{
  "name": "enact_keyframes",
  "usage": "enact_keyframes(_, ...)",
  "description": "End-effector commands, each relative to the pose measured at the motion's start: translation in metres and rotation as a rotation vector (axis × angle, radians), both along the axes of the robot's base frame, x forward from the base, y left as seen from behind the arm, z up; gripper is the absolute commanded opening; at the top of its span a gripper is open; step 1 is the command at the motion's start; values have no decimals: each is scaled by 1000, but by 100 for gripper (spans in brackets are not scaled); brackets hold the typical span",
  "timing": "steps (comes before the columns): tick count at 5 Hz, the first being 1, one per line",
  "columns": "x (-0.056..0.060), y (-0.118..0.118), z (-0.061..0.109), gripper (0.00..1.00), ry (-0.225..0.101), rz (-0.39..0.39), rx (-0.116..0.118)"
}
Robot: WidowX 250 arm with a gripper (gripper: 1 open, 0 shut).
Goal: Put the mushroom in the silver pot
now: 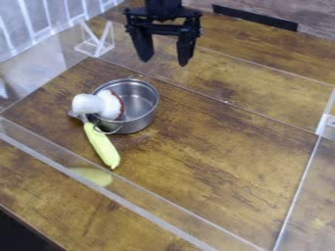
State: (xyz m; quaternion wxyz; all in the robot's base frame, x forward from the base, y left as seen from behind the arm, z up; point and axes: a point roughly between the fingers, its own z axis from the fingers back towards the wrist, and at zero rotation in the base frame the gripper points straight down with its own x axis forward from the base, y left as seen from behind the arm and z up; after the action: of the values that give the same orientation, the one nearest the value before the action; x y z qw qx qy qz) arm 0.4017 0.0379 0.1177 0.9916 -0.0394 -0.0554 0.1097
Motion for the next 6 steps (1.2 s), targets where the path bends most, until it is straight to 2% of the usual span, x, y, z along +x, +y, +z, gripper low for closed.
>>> enact_keyframes(1, 4, -8, 14, 0, -46, 66, 18)
enact_keyframes(2, 9, -3, 19, 0, -45, 46, 20)
enact_keyframes(3, 22, -4, 24, 0, -52, -10, 15)
enact_keyframes(4, 36, -15, 25, 0, -54, -147, 7)
enact_keyframes(5, 46, -22, 21, 0, -52, -247, 4)
enact_keyframes(6, 47, -26, 16, 0, -52, -320, 2)
